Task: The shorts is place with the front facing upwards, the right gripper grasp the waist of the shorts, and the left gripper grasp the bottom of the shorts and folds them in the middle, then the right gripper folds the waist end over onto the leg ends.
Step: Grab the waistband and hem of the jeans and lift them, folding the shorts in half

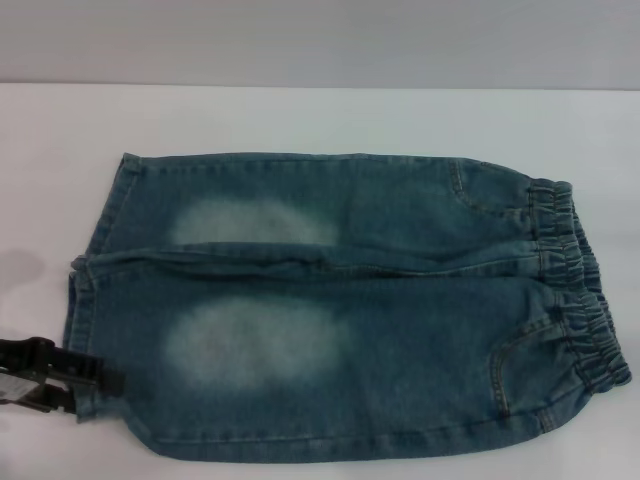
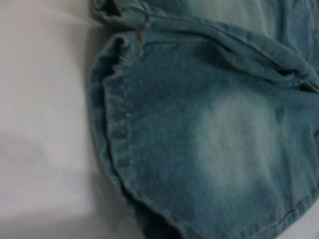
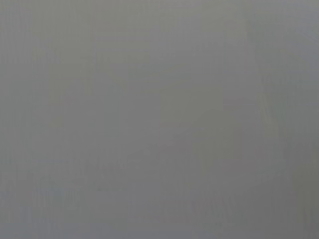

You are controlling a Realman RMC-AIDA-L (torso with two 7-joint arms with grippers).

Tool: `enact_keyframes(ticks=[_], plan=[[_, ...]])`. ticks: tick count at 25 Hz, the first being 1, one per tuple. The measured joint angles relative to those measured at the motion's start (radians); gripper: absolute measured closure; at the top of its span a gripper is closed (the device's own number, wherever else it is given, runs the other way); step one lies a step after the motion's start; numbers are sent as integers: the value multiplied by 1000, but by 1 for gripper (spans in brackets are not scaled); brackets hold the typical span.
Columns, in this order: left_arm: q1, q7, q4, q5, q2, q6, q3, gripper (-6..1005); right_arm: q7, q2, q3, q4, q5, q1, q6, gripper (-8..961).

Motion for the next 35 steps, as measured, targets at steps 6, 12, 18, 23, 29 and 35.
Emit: enact_keyframes(ticks=[6,12,18,23,29,35], plan=[[-2,10,9,4,-5,8,2,337,0,0,1,0,0,5,0,233],[-3,17,32,27,-5,-5,5,601,0,1,6,1,0,6,0,233],[-8,40,35,36,-7,-1,4,790,0,2,8,2,0,6,0,234],[-25,44,32,64,-19,0,9,874,3,3,7,3,0,8,10,234],[-36,41,39,65,-19,-4,-23,958,170,-24,-28,-9,-36,10,50,234],[-50,39,40,65,-19,-15,-73,957,631,-104,-227,-138,-253,13,51,234]])
